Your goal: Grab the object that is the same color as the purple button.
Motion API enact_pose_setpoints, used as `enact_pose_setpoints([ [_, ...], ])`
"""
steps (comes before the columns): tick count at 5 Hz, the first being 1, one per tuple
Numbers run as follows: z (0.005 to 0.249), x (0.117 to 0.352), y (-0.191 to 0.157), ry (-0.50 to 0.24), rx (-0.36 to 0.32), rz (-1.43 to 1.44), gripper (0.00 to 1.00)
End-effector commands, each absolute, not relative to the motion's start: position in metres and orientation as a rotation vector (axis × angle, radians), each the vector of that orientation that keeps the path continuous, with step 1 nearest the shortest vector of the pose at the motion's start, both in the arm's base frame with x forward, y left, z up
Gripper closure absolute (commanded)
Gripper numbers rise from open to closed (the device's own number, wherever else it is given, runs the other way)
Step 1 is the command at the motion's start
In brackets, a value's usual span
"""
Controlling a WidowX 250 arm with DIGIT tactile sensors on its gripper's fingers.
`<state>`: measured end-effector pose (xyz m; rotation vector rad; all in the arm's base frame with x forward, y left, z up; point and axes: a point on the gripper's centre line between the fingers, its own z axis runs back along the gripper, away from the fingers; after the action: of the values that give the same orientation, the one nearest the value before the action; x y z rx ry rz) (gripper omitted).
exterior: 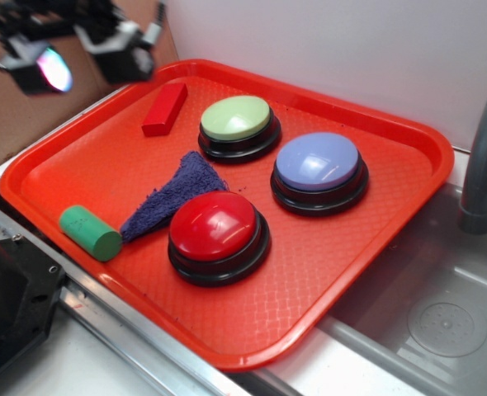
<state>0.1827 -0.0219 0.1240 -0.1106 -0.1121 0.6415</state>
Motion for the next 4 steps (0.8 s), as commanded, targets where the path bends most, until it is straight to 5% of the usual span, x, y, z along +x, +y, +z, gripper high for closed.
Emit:
enact_pose_setpoints([
  [1,0.079,0.215,-0.015,-0.214,-0.093,0.788,0.00],
  [4,0.047,0.231,-0.004,-0.200,-0.052,0.856,0.00],
])
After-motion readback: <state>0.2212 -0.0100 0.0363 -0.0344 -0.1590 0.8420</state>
